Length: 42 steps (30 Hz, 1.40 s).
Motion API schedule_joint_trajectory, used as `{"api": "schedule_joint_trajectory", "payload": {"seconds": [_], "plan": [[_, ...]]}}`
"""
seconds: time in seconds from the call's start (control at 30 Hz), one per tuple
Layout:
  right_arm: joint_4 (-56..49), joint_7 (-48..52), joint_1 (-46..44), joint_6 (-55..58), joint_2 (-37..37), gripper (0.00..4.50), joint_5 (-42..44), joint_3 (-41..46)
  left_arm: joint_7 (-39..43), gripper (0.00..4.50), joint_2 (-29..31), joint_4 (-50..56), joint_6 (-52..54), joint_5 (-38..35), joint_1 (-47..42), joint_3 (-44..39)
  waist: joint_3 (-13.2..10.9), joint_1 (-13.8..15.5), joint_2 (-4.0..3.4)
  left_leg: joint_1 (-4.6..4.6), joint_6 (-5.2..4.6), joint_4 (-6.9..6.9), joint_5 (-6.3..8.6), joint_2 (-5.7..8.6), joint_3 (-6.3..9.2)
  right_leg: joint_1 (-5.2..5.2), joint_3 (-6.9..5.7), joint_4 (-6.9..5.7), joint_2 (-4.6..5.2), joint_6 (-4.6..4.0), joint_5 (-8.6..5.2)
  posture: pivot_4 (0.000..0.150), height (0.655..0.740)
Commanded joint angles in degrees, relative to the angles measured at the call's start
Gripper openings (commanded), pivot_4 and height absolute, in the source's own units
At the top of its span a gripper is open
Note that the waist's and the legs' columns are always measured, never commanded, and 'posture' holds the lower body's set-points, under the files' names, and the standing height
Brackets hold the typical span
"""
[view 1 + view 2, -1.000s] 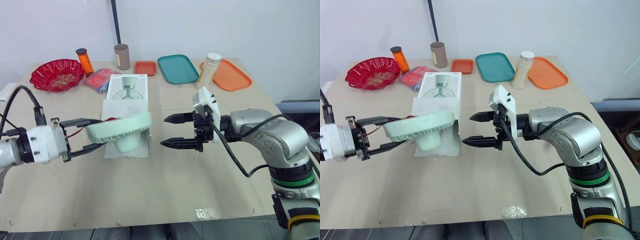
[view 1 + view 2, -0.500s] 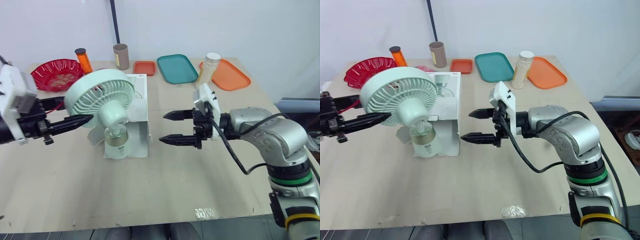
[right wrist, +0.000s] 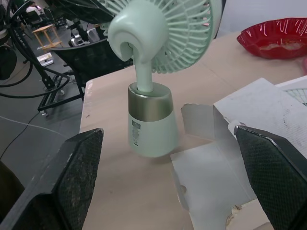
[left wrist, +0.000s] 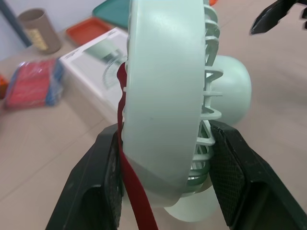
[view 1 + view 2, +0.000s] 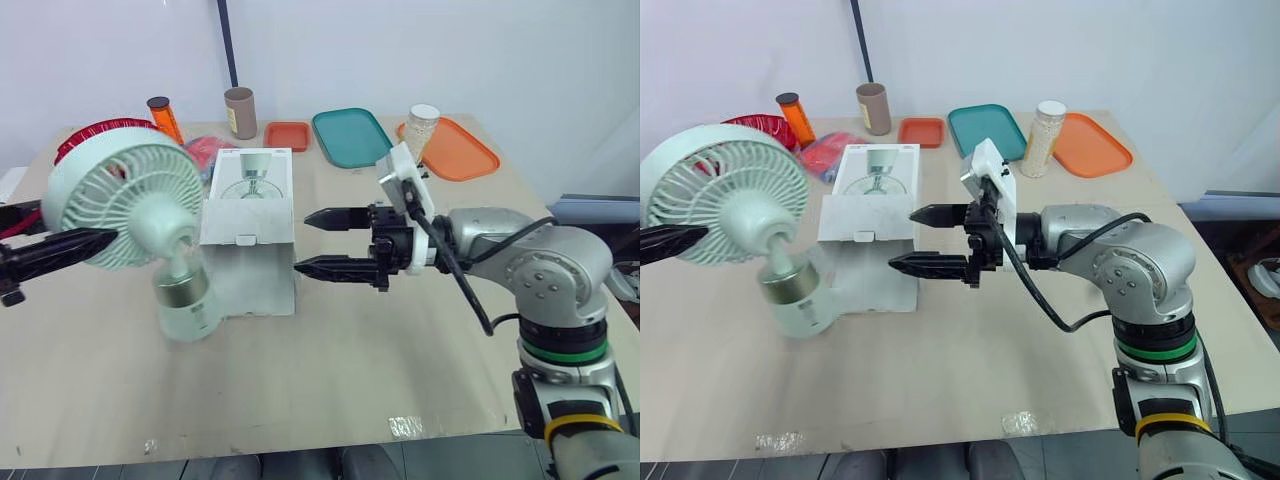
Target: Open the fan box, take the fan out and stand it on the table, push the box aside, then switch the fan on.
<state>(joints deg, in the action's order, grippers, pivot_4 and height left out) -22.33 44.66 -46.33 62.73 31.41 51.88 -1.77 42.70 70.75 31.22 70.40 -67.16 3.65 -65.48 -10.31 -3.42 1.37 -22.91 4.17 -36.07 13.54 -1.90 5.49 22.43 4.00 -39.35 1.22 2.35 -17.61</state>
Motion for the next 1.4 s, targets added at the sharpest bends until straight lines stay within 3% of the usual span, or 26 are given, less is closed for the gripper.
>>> {"api": "schedule_joint_trajectory", "payload": {"seconds": [0.03,0.33,0.53,0.63,0.9,1.4], "plan": [[-0.59,0.11,-2.34,-0.59,-0.43,4.5,1.49,0.99,3.19,2.0,0.01,-1.52,0.7,4.05,1.01,-8.89,0.0,-0.01,0.0,0.0,0.0,0.0,0.0,0.0,0.0,0.01,0.0,0.0,0.0,0.0,0.0,0.15,0.74],[1.04,-1.59,-5.19,0.64,-2.91,4.5,2.34,0.94,8.28,2.0,-2.32,-5.0,3.01,12.73,8.32,-18.59,0.0,-0.52,0.0,0.01,0.01,0.07,0.0,-0.02,-0.04,0.05,0.01,0.01,0.01,-0.02,0.01,0.15,0.74],[1.55,-9.57,-7.5,2.82,-8.52,4.5,3.26,1.46,13.56,2.0,-8.23,-7.4,-5.63,21.27,16.83,-21.01,0.03,-1.1,0.05,0.15,0.09,0.31,-0.05,-0.19,-0.21,0.13,-0.03,0.01,0.02,-0.13,0.04,0.15,0.74],[3.18,-10.39,-8.64,1.35,-8.99,4.5,0.64,-0.03,15.17,2.0,-9.94,-10.0,-11.95,25.23,18.84,-18.51,0.05,-1.07,0.1,0.13,0.14,0.32,-0.08,-0.18,-0.23,0.15,-0.06,0.02,0.04,-0.14,0.05,0.15,0.74],[5.05,-8.29,-11.34,-3.16,-7.74,4.5,-6.82,-4.32,12.41,2.0,-10.94,-14.46,-19.43,28.41,13.47,-9.86,0.12,-0.95,0.26,0.13,0.3,0.38,-0.16,-0.18,-0.22,0.14,-0.08,0.04,0.05,-0.19,0.11,0.15,0.74],[9.29,-4.44,-14.84,-8.49,-9.74,4.5,-14.18,-7.57,0.76,2.0,-17.41,-14.79,-25.7,30.71,3.16,4.0,0.19,-0.96,0.42,0.06,0.31,0.43,-0.17,-0.32,-0.44,0.46,-0.1,-0.09,0.03,-0.31,0.18,0.15,0.74]]}}
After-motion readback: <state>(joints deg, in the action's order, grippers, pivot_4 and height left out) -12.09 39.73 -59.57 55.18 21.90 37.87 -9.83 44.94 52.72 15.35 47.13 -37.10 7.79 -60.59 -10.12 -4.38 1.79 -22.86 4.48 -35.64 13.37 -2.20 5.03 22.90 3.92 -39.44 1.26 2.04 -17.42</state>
